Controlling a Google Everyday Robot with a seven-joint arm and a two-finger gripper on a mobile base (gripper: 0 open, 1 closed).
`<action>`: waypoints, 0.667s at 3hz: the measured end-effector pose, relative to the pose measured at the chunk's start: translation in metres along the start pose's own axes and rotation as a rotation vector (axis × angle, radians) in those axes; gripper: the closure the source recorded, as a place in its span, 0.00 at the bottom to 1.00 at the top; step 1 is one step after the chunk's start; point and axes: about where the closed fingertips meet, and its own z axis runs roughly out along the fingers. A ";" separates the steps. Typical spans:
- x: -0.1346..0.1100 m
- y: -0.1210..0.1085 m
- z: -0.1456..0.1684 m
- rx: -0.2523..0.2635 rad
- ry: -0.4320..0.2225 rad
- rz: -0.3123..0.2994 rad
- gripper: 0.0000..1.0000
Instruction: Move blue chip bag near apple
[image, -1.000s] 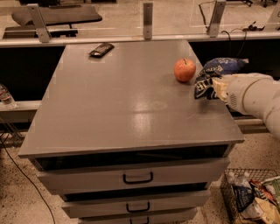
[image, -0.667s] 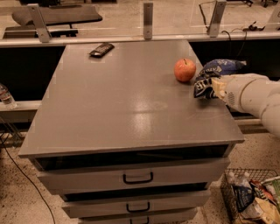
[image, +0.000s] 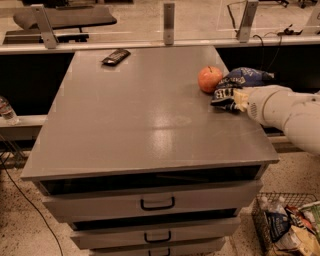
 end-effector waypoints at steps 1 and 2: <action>0.000 0.014 0.021 -0.041 0.009 0.013 0.35; 0.000 0.022 0.032 -0.069 0.020 0.019 0.12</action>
Offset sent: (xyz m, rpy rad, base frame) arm 0.0326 0.0288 -0.0233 0.0511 0.0671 0.0778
